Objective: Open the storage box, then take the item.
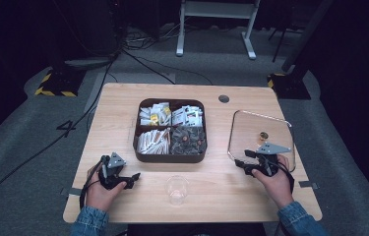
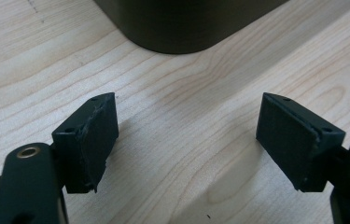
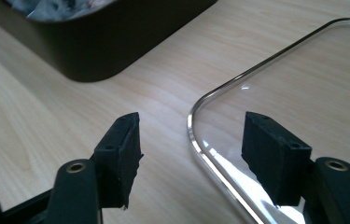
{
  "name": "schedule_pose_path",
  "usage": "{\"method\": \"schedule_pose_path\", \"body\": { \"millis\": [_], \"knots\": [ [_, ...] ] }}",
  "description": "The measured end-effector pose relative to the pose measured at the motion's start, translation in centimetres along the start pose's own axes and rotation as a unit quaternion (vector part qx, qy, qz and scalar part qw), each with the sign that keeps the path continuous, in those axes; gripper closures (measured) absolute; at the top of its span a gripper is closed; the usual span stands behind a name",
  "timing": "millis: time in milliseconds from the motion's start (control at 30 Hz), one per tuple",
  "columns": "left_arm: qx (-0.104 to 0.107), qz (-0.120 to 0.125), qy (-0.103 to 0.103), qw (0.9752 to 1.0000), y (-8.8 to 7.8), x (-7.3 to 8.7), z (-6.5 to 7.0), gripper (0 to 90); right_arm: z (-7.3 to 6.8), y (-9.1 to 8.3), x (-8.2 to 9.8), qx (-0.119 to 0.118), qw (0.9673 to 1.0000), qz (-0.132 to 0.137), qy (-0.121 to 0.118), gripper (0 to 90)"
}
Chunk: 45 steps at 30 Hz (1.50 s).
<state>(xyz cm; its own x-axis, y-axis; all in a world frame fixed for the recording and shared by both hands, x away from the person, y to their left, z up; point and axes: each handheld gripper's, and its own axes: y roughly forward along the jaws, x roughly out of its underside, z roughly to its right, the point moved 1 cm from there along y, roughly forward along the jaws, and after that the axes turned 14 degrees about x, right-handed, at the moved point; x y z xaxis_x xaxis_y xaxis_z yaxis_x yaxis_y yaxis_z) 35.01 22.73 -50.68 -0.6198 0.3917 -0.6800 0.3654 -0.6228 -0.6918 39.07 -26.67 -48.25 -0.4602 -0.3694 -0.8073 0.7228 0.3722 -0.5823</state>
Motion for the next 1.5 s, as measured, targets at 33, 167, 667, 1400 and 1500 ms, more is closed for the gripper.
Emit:
{"method": "schedule_pose_path", "body": {
  "millis": [33,167,667,1400,1500],
  "knots": [
    [-0.003,-0.006,-0.004,1.0000,-0.1,-0.2,0.0,22.9,-0.2,0.0,0.1,-0.002,1.0000,-0.001,-0.003,38.5],
    [-0.012,-0.010,0.014,0.9998,-0.6,-1.4,0.3,23.9,-1.1,0.1,0.8,-0.012,0.9997,-0.007,-0.018,39.4],
    [0.025,-0.013,0.054,0.9982,-2.6,-6.7,2.0,28.1,-2.6,0.9,2.4,-0.023,0.9976,-0.029,-0.059,37.0],
    [0.058,0.039,0.085,0.9940,-0.5,-13.3,3.0,34.1,-2.5,1.0,2.4,-0.025,0.9975,-0.030,-0.059,35.9],
    [0.049,0.046,0.079,0.9946,0.3,-13.9,3.3,34.5,-2.5,1.0,2.4,-0.025,0.9975,-0.030,-0.059,35.9]
  ]
}}
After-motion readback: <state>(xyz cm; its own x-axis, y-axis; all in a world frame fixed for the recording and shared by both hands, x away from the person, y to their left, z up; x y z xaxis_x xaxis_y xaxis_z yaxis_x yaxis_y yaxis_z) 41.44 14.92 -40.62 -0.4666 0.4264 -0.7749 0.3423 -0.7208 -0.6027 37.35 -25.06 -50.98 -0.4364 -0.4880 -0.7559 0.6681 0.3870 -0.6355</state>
